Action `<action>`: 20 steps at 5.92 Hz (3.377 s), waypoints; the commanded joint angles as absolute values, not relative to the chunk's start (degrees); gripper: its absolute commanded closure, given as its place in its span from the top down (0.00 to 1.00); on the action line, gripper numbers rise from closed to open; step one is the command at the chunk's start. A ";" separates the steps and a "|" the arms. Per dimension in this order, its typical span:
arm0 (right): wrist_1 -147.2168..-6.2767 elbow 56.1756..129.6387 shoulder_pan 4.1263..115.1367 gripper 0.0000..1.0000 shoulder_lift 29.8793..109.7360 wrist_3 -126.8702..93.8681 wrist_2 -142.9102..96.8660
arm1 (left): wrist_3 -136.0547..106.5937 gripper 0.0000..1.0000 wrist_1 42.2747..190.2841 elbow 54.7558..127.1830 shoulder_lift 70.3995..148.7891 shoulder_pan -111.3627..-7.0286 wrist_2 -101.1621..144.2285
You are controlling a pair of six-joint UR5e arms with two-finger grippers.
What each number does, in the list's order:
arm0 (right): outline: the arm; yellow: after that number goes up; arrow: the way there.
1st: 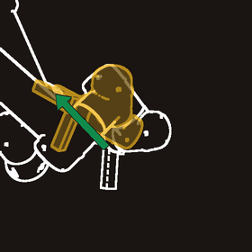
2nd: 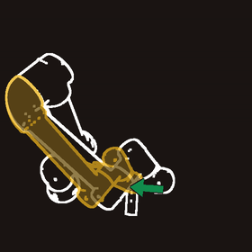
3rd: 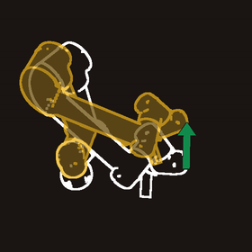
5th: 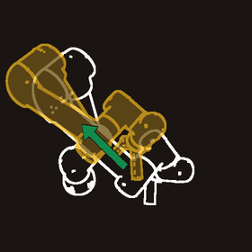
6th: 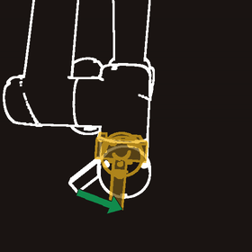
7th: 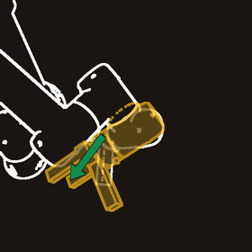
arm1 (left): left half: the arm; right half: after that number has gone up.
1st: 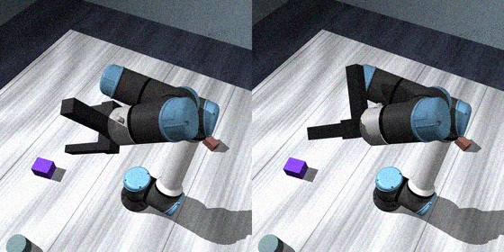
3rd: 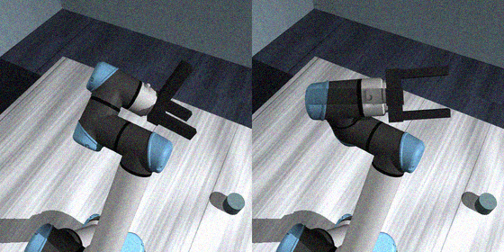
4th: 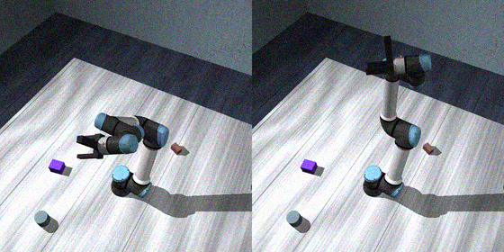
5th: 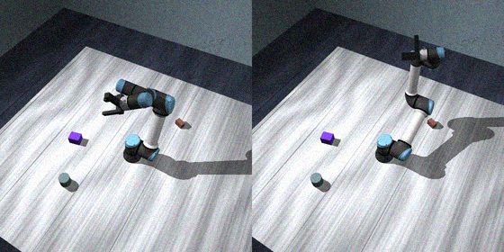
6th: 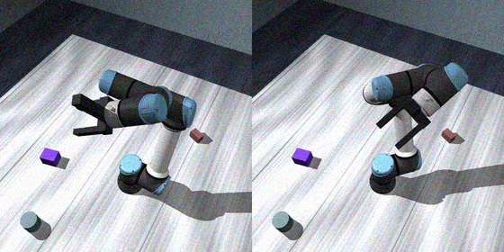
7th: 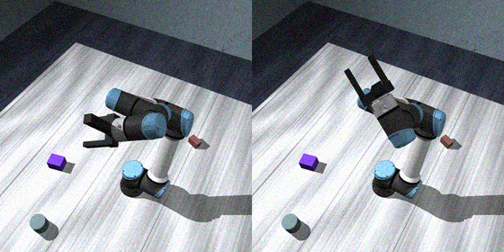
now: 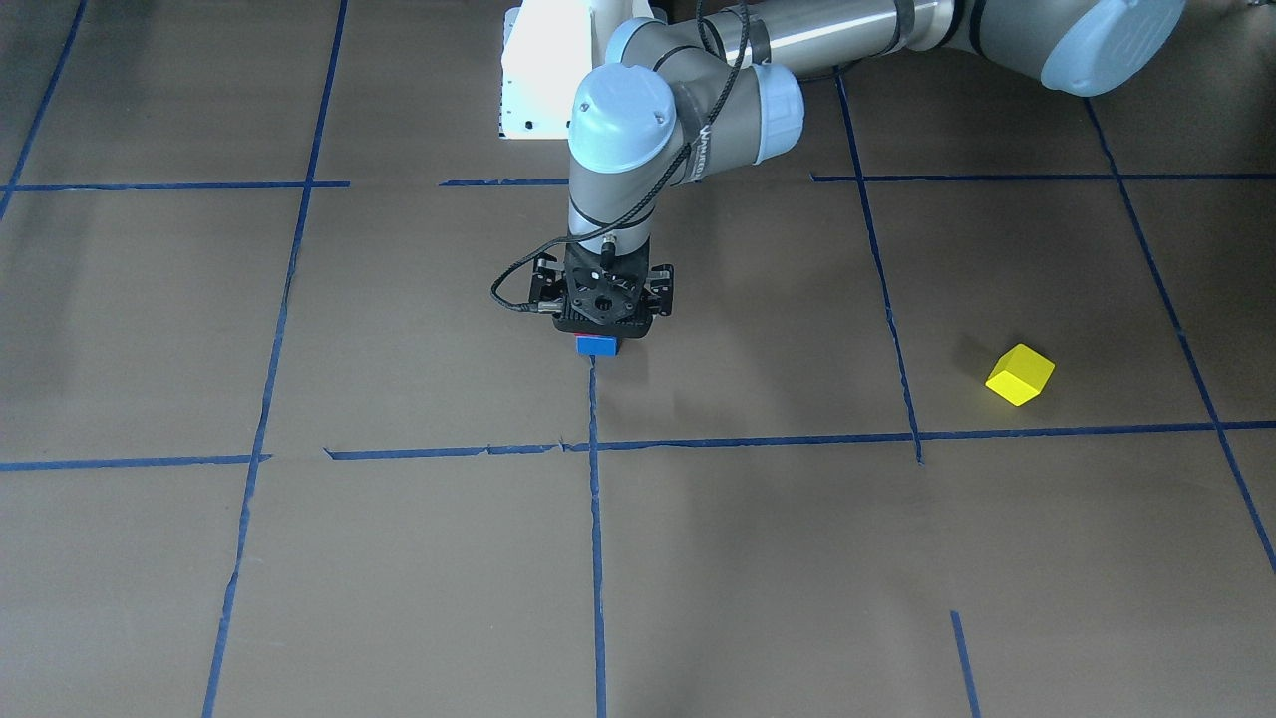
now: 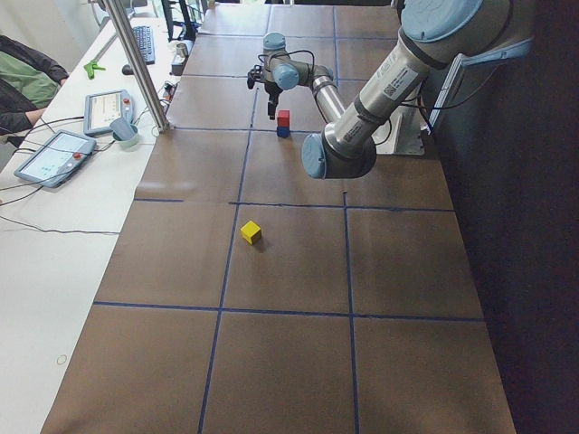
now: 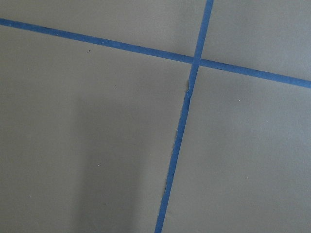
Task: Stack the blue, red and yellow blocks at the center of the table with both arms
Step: 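Open the left gripper, lift away, and reach toward the yellow cube, then grasp the yellow cube with the left gripper and lift it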
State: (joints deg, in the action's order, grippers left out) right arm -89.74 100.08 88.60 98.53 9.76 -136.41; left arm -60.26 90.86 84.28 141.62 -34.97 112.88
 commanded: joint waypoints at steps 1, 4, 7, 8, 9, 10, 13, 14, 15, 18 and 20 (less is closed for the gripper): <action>-89.74 100.11 88.59 1.00 98.44 9.76 -136.41 | -48.94 1.00 88.77 91.63 133.12 -41.36 119.23; -89.74 100.11 88.59 1.00 98.52 9.76 -136.41 | -11.02 1.00 96.80 97.91 107.50 -56.98 127.12; -89.74 99.58 88.59 1.00 98.44 9.76 -136.41 | -4.22 1.00 117.87 87.51 99.58 -59.94 129.81; -89.65 99.58 88.59 1.00 98.44 9.76 -136.41 | -5.00 1.00 125.61 82.75 99.67 -59.85 129.81; -89.65 99.58 88.59 1.00 98.44 9.76 -136.41 | -5.18 1.00 126.03 82.44 99.67 -59.85 129.81; -89.65 99.58 88.59 1.00 98.52 9.84 -136.41 | -11.10 1.00 126.30 82.79 99.75 -59.68 129.73; -89.65 99.58 88.59 1.00 98.53 9.84 -136.41 | -15.03 1.00 126.39 82.27 99.84 -56.26 129.20; -89.65 99.58 88.59 1.00 98.53 9.84 -136.41 | -14.94 0.99 126.39 81.74 99.84 -55.47 129.11; -89.65 99.67 88.59 1.00 98.53 9.84 -136.41 | -15.03 0.63 125.95 81.74 99.84 -55.20 129.02; -89.65 99.67 88.59 1.00 98.53 9.84 -136.41 | -15.73 0.09 122.98 83.05 102.46 -54.84 129.20; -89.65 99.67 88.59 1.00 98.53 9.76 -136.41 | -30.31 0.09 109.59 91.18 108.34 -54.23 129.11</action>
State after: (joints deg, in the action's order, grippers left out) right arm -89.65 99.66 88.60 98.53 9.82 -136.41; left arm -22.88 116.05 87.00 105.69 -54.59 129.17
